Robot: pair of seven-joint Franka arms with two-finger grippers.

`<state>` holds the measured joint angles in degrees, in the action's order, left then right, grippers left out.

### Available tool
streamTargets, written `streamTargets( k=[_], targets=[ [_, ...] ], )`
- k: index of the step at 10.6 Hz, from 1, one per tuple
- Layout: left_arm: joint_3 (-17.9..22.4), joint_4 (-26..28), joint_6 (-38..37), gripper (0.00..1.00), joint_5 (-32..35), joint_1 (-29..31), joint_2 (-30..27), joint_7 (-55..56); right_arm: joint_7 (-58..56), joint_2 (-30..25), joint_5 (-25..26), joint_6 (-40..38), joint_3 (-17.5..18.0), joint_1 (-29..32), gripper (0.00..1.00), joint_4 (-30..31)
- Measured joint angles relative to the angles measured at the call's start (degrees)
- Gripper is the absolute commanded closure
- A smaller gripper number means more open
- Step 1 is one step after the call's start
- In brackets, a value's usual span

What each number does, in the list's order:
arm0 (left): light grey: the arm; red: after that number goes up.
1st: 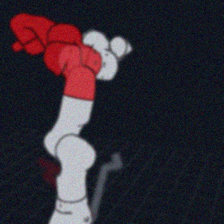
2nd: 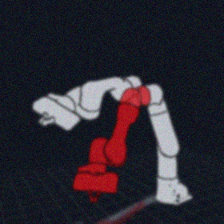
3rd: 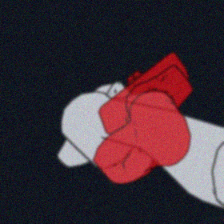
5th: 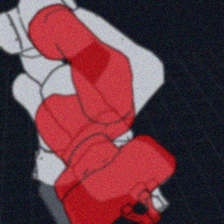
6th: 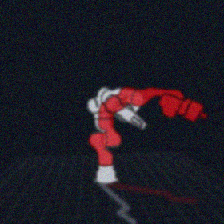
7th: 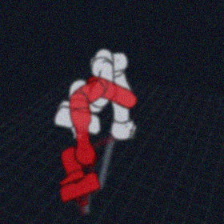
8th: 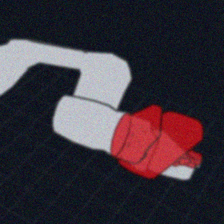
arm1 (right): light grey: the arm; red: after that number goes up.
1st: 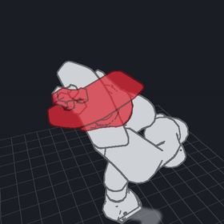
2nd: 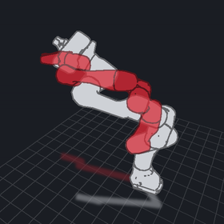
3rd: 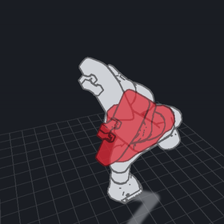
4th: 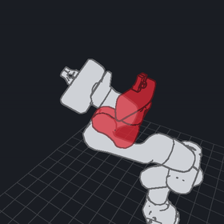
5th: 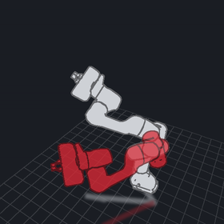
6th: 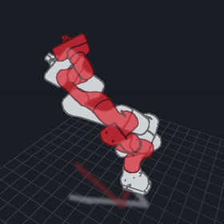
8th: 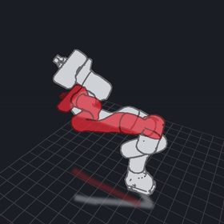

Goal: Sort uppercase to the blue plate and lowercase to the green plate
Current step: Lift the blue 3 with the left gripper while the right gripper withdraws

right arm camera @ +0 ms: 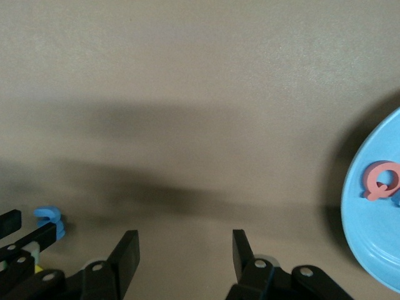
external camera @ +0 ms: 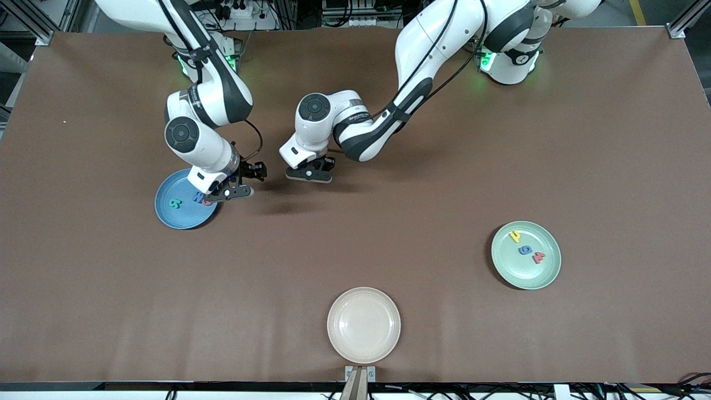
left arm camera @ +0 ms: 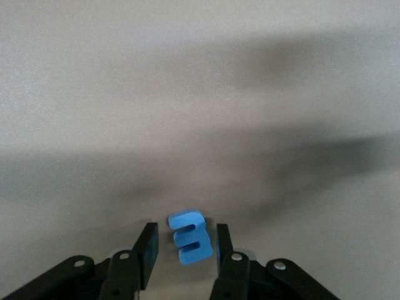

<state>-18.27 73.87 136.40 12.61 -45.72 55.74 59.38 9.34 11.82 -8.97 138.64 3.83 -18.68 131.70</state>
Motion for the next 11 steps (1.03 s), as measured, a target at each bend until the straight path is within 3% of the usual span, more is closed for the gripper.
streamTargets(
  k=[6,11],
  targets=[
    [0.0,0.0,0.6,0.48,0.0,-0.3,0.5,0.0,1.2,-0.5,0.0,8.2,0.2,-1.1,0.31,5.0],
    [0.1,0.0,0.7,0.51,0.0,-1.3,1.0,-0.1,6.1,-0.6,0.1,11.7,2.9,-2.4,0.31,7.7]
  ],
)
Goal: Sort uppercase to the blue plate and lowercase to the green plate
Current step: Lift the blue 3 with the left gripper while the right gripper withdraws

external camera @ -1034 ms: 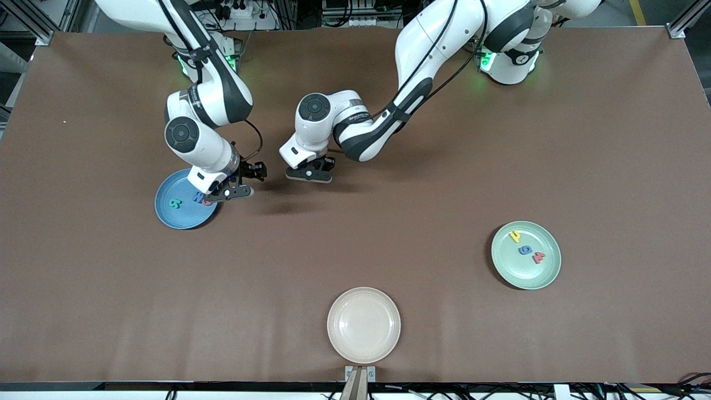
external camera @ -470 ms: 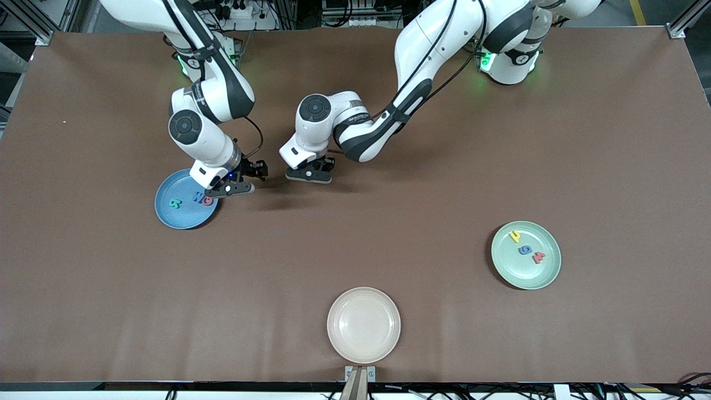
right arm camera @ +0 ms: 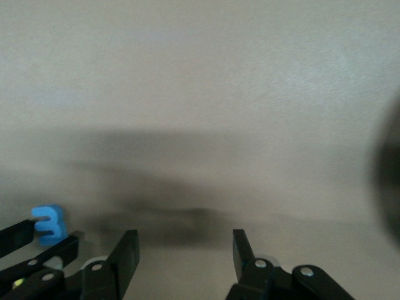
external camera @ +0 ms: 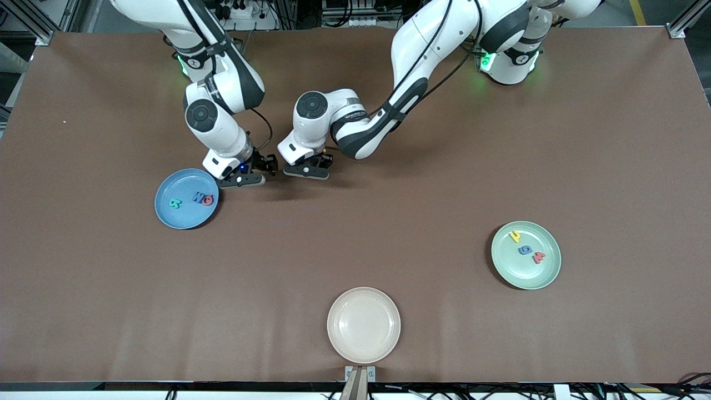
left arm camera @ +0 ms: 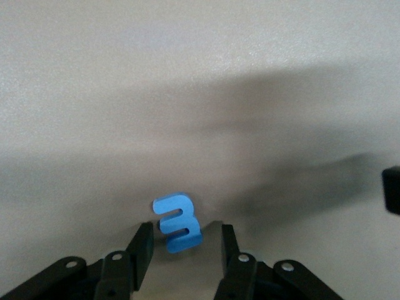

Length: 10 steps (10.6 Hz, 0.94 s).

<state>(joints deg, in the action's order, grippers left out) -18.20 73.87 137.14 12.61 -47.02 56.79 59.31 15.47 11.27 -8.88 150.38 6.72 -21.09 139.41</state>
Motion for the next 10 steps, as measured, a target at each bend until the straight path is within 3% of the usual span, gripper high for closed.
streamTargets(
  k=[2,6,10],
  targets=[
    [0.4,0.0,0.0,0.58,0.0,0.0,0.0,-0.7,0.0,0.0,0.0,0.1,0.1,0.0,0.31,0.1],
    [0.9,0.0,0.0,0.61,0.0,-0.2,0.0,-2.4,0.0,0.0,0.0,0.9,0.1,0.1,0.31,0.4],
    [1.0,-0.1,-0.1,1.00,0.0,-0.2,0.0,-3.1,0.0,0.0,0.1,2.6,0.1,0.1,0.31,1.4]
  ],
)
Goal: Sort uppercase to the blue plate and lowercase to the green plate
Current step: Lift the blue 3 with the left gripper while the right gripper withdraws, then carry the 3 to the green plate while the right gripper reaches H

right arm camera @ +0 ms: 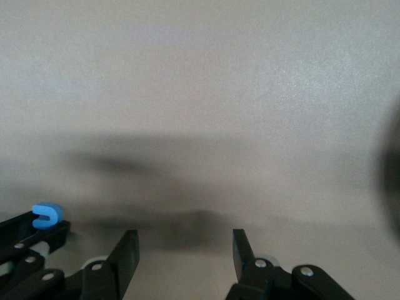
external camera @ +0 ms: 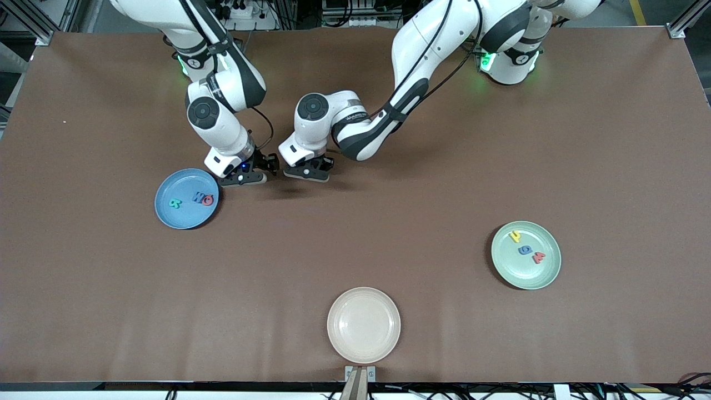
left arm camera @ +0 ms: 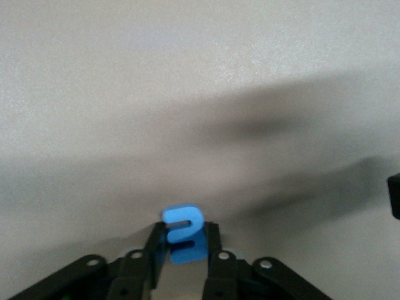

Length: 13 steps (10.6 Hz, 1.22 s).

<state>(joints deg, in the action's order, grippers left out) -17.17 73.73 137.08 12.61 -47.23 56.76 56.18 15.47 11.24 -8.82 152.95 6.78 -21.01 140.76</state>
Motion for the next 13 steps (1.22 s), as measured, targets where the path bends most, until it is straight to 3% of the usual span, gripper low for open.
streamTargets(
  k=[5,8,10,13],
  targets=[
    [0.8,-0.8,-0.7,1.00,0.0,1.2,-0.4,0.0,0.0,0.0,0.0,1.8,0.0,0.0,0.31,1.2],
    [0.5,-1.8,-8.0,1.00,0.0,6.2,-4.5,0.0,0.5,0.0,0.0,2.5,0.2,0.0,0.31,1.3],
    [0.1,-1.9,-14.1,1.00,0.0,9.6,-8.0,-1.1,5.3,0.0,0.0,2.6,2.1,-0.8,0.31,1.4],
    [0.5,-1.8,-22.7,1.00,0.0,17.5,-10.2,-13.8,17.2,0.4,0.1,2.8,5.6,-5.5,0.30,1.6]
  ],
)
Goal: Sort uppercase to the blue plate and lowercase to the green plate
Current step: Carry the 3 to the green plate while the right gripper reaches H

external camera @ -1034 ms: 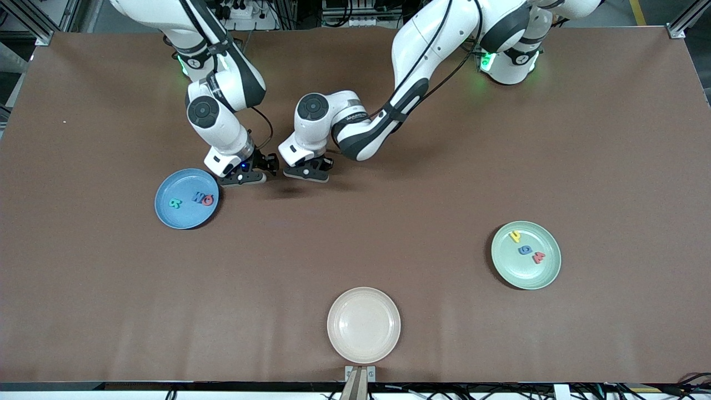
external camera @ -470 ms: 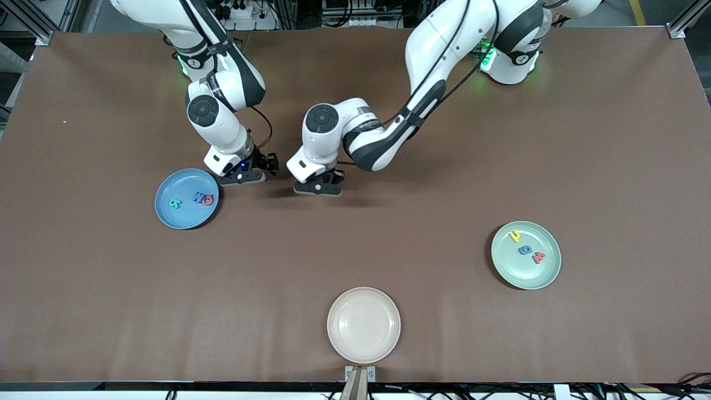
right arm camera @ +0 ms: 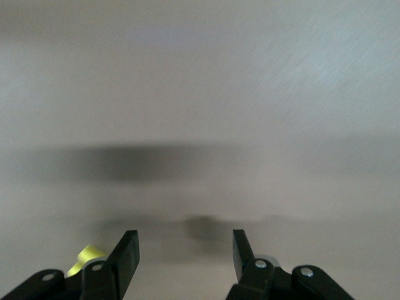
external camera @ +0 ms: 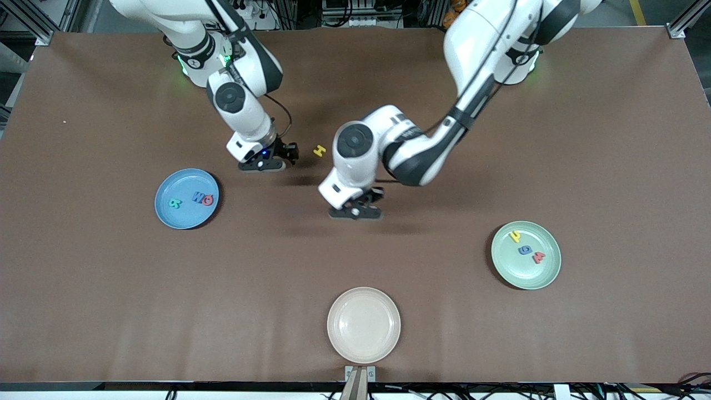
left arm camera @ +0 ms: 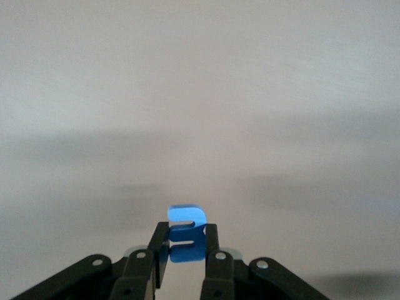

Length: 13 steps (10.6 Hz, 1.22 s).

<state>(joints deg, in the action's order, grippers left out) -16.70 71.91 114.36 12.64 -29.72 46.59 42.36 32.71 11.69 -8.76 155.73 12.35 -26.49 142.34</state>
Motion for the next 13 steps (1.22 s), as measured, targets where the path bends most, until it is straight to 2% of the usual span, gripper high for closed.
streamTargets(
  k=[3,4,6,7,8,9,10,11,13],
  targets=[
    [0.5,0.2,-5.0,1.00,0.0,12.9,0.0,-16.2,10.5,2.1,1.3,1.9,1.0,-4.7,0.29,0.2],
    [0.4,0.4,-6.3,1.00,0.0,16.9,0.1,-21.8,15.7,3.2,4.6,2.9,1.2,-5.6,0.29,0.2],
    [0.8,1.0,-7.3,1.00,0.0,22.2,0.2,-31.0,30.2,5.1,16.8,3.5,1.4,-6.9,0.29,-0.7],
    [1.0,1.3,-7.3,0.96,0.4,24.3,0.4,-34.6,37.4,6.0,23.3,3.5,1.4,-7.0,0.29,-1.6],
    [1.2,1.6,-7.3,0.95,1.5,26.0,0.8,-37.0,42.0,6.7,27.2,3.4,1.3,-7.0,0.28,-2.6],
    [1.3,1.7,-7.3,0.84,3.0,27.3,1.3,-38.4,43.3,7.2,28.2,3.2,1.2,-7.0,0.28,-3.4],
    [1.3,1.7,-7.2,0.51,4.3,28.7,1.9,-39.0,43.4,7.3,28.2,3.0,1.1,-6.9,0.27,-4.0],
    [1.3,1.7,-7.1,0.01,4.5,29.9,2.1,-39.9,43.4,7.4,28.2,2.9,1.1,-6.9,0.24,-4.4],
    [1.3,1.4,-7.0,0.00,4.5,31.5,1.9,-41.8,43.9,7.5,28.2,2.9,1.1,-6.9,0.23,-5.0]
  ],
)
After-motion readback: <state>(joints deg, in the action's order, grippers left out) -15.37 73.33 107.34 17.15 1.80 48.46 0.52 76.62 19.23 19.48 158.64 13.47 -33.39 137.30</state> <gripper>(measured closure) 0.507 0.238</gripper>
